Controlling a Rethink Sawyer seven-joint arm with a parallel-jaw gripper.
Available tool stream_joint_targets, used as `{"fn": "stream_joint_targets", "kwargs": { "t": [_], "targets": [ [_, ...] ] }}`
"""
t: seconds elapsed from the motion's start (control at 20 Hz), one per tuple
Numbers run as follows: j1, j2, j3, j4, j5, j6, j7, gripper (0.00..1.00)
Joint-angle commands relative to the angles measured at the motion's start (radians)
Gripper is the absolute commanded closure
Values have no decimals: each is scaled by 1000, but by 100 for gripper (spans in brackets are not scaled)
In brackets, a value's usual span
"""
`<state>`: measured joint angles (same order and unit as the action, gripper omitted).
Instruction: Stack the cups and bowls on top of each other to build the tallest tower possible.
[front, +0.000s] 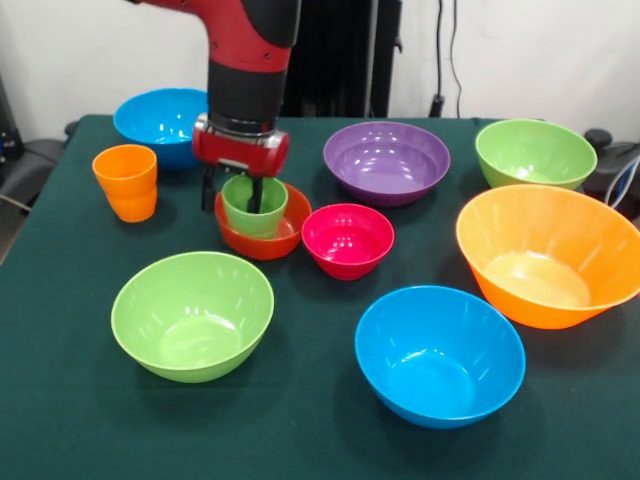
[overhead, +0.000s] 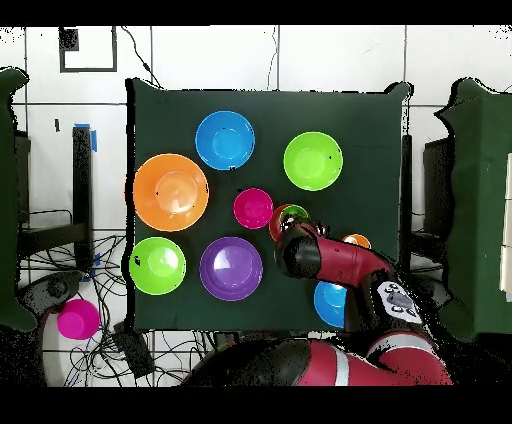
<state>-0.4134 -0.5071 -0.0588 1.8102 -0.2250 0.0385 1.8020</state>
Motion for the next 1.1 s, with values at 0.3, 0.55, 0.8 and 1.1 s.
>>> {"fn": "stream_joint_targets", "kwargs": {
  "t": [0.3,0.55,0.8,1.1],
  "targets": [
    [49,-10,14,32,30,72,142,0],
    [30,19,34,-3,28,70,125,0],
    [15,45,54,-49,29,81,105,0],
    [-3,-153,85,16,27,271,25,0]
  ]
}}
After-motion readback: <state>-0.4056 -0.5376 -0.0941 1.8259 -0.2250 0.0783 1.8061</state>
